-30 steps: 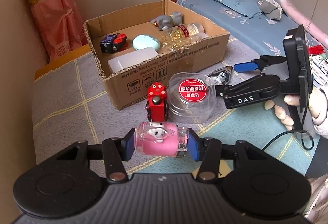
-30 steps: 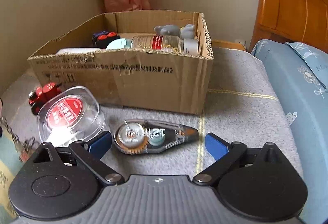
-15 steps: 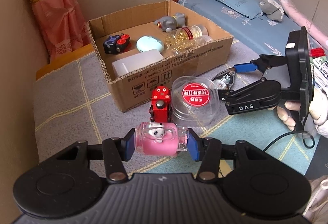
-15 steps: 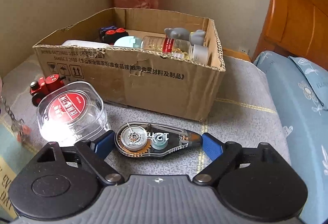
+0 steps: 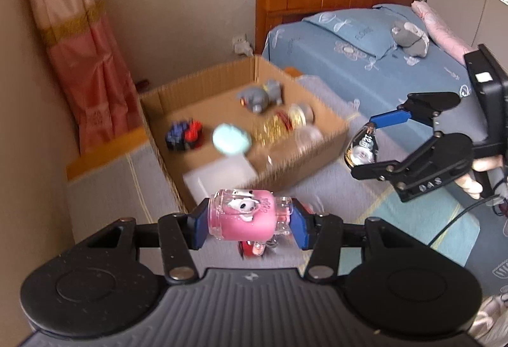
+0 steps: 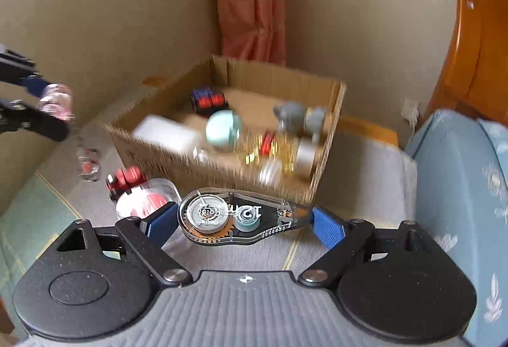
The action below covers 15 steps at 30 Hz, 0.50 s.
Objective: Organize rigid objects
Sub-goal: 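Carry the pink keychain and tape dispenser into the box, opening both tools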
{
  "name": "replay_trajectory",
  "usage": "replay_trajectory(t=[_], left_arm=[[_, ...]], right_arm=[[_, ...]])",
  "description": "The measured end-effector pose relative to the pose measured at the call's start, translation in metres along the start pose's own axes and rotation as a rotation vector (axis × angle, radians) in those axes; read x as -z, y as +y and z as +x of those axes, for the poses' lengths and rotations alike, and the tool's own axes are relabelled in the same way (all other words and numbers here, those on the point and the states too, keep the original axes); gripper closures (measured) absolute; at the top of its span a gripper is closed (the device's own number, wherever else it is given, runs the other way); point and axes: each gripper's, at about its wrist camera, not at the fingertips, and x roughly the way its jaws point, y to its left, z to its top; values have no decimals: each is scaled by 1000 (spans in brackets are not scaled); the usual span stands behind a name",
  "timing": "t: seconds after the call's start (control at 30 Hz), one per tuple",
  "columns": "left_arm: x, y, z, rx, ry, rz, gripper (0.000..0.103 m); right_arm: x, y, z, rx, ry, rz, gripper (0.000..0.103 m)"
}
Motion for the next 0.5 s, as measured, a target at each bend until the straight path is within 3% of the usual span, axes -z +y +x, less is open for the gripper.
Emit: replay_trajectory(t=[0.2, 0.5], left_arm=[[-44, 12, 10, -25, -29, 10, 53], [-67, 33, 57, -65, 6, -38, 53]], right_arm=[[-35, -5, -8, -3, -58, -22, 10], [-64, -14, 2, -3, -76, -19, 10]])
